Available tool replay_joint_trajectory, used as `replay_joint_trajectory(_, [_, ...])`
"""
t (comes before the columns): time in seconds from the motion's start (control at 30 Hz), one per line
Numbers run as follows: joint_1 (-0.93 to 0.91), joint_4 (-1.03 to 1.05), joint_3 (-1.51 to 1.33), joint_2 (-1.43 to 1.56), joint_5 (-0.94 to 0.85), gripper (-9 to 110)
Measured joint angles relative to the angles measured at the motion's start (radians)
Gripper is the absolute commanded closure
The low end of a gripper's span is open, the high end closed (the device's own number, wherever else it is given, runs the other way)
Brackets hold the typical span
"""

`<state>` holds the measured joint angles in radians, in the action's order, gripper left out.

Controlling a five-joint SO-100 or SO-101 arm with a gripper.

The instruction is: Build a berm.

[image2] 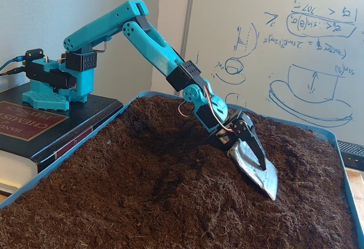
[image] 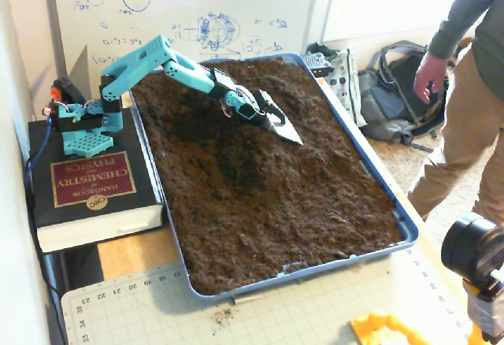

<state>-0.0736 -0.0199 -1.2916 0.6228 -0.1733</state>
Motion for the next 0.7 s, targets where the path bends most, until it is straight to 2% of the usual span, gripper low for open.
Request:
replay_joint_trajectory(0.3, [0.0, 0.029, -0.025, 0.028, 0.141, 101])
replay_joint_trajectory(0.7, [0.017, 0.44, -0.006, 0.16, 0.156, 101])
